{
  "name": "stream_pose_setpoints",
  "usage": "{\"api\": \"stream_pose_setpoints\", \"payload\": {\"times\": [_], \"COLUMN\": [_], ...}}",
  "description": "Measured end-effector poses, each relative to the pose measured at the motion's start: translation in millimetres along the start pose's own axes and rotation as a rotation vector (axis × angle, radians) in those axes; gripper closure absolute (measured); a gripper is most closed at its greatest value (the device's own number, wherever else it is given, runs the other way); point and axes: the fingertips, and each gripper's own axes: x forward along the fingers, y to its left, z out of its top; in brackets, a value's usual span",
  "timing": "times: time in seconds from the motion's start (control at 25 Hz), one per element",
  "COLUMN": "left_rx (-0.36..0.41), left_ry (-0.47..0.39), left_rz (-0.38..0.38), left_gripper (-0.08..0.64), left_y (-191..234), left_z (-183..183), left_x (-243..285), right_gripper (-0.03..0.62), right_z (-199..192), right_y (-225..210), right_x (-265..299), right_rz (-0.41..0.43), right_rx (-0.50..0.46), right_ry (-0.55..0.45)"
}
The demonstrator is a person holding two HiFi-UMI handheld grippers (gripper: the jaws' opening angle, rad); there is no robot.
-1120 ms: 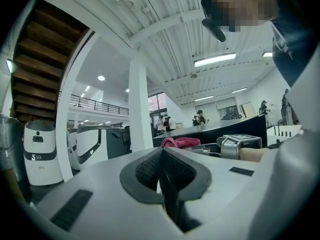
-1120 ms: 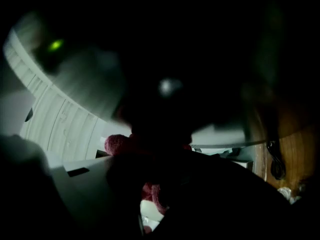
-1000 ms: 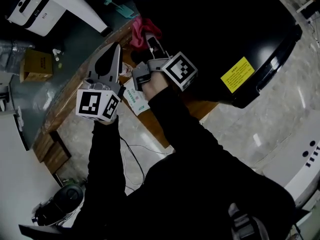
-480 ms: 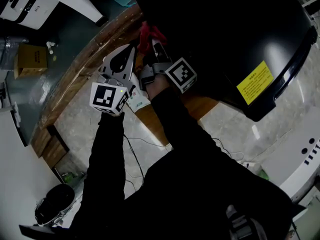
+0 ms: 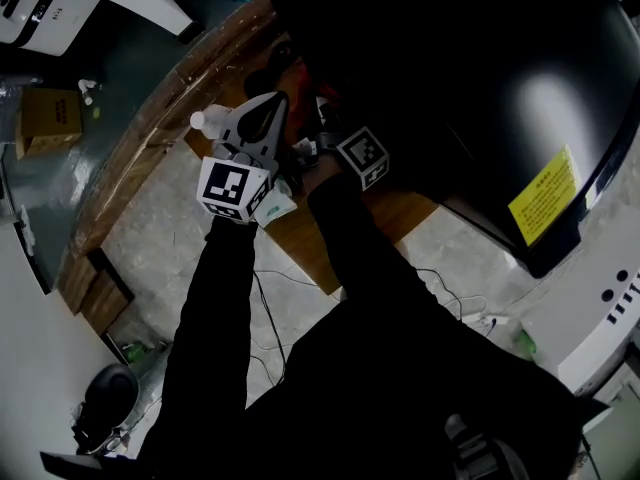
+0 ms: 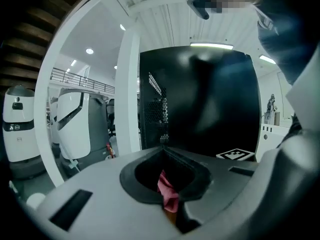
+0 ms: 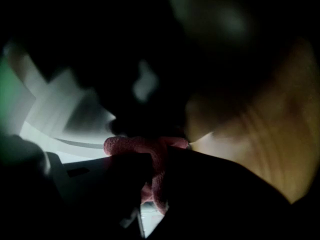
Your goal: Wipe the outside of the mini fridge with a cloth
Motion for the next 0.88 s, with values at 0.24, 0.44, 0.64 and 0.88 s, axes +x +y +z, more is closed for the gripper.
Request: {"api": "stream_pose_setpoints", "payload": {"times": [0.24,0.44,0.64,0.88], "left_rx": [-0.056,-0.115,-0.115,-0.136], "left_ry": [0.003,-0.024,-0.034,-0.099], "left_rz": [0.003,0.027,0.033,0.061], "left_gripper": [0.558,0.558,0.558,0.558], "left_y": [1.5,-4.6,-1.0,-22.5], "left_z": [-17.0,-15.8,-10.0,26.4], "left_x": [-2.1,-9.1,-17.0,-49.1], "right_gripper": [0.506,0.509,0.511,0.509], "right_z": [4.1,13.5,4.7,-35.0], "right_y": [-54.9,-90.1,-80.0,18.6], "right_x": [-2.3,-12.2,-11.5,-68.6], "right_rz": [-0.096,-0.156,-0.124,0.019], "right_rx": [0.029,0.089,0.025,-0.109], "right_ry": [-0.035,-0.074,-0.020,0.170]}}
